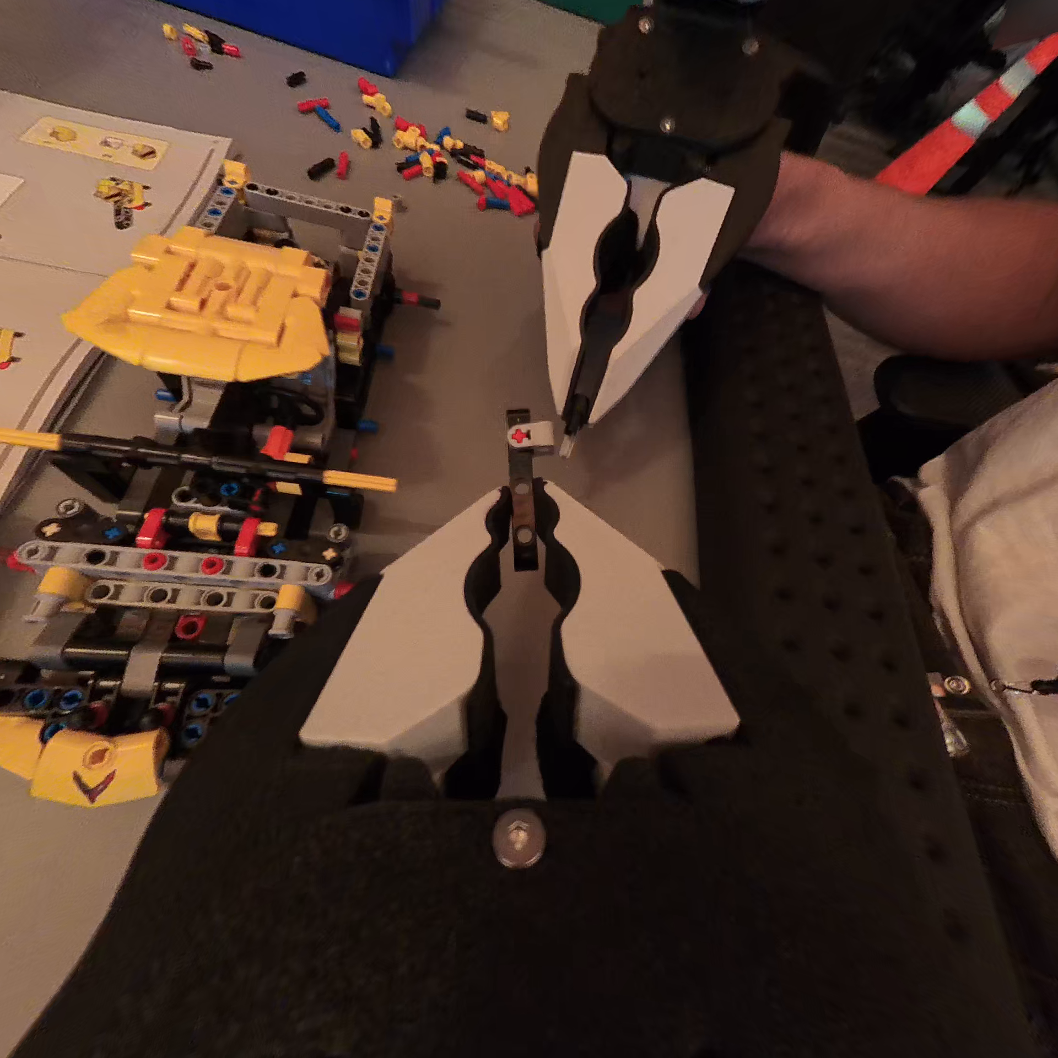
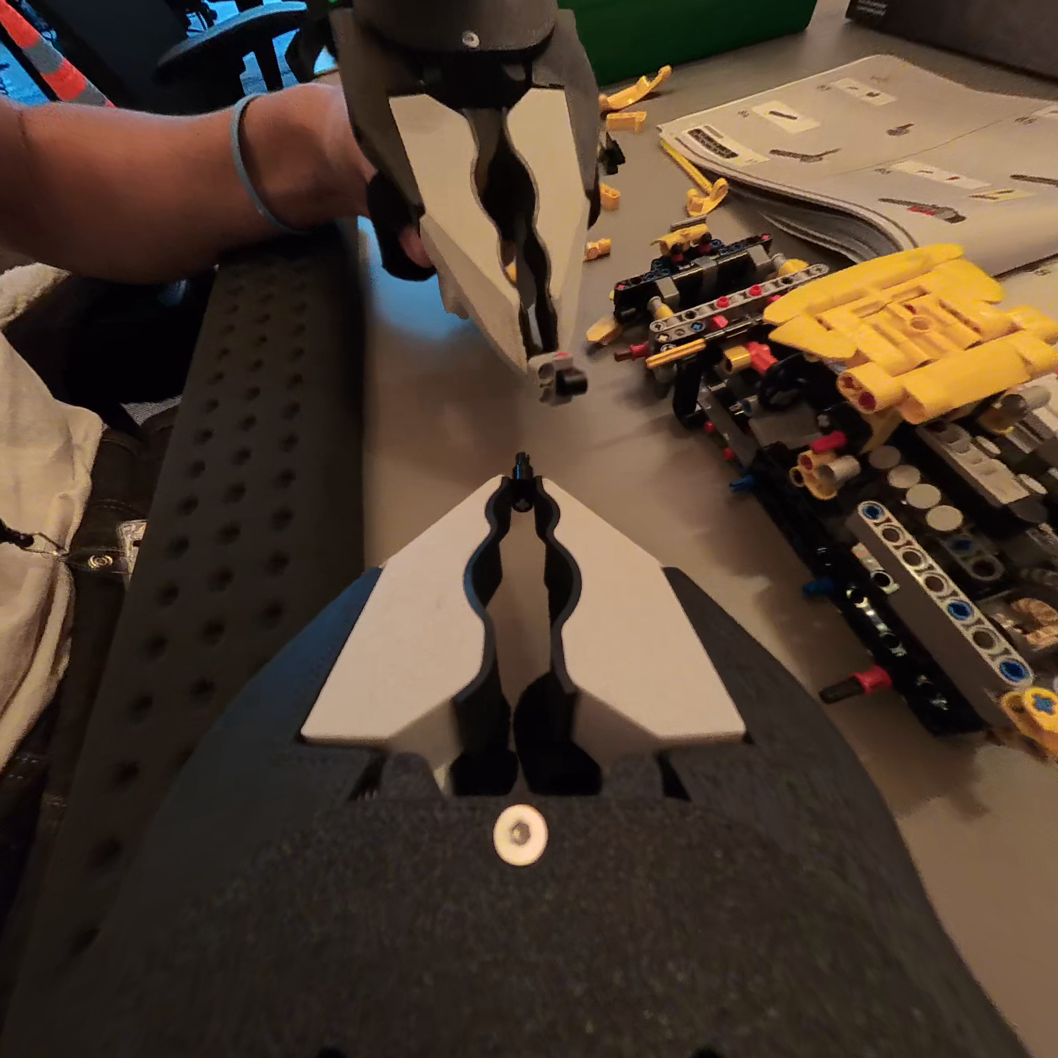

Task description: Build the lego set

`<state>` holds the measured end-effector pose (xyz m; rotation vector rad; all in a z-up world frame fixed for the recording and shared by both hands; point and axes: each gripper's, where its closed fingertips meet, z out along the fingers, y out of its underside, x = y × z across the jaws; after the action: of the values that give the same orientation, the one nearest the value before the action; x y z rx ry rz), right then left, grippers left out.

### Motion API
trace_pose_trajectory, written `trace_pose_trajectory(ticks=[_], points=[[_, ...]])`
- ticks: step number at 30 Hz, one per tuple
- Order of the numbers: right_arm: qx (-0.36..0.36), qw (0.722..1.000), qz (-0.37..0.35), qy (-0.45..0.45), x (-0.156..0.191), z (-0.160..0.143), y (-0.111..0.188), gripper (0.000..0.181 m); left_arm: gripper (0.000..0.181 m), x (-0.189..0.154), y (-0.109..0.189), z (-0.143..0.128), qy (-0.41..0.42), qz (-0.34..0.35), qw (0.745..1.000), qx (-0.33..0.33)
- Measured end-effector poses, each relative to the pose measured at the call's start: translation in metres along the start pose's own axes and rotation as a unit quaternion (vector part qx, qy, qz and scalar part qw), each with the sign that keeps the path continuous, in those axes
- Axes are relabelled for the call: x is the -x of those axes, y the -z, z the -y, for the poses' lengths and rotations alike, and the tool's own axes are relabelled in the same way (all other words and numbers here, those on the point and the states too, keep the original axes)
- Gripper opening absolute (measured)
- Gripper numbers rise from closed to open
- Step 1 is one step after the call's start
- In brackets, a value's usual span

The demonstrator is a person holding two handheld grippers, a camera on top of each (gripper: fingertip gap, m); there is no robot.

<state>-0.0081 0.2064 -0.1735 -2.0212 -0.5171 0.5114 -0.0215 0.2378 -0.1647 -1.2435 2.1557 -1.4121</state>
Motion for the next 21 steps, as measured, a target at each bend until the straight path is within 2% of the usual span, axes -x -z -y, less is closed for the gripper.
trace_pose_trajectory(ticks=[8,21], points=[[0.011,1.000,0.002,0.006,0.003,0.000,-0.006,0.007,0.008,-0.004,-0.008,-0.011,-0.044,0.006,0.998,0.035],[-0.002,1.000,0.004,0.028,0.008,0.005,-0.004,0.007,0.008,-0.013,-0.009,-0.015,-0.059,-0.018,0.997,0.041]])
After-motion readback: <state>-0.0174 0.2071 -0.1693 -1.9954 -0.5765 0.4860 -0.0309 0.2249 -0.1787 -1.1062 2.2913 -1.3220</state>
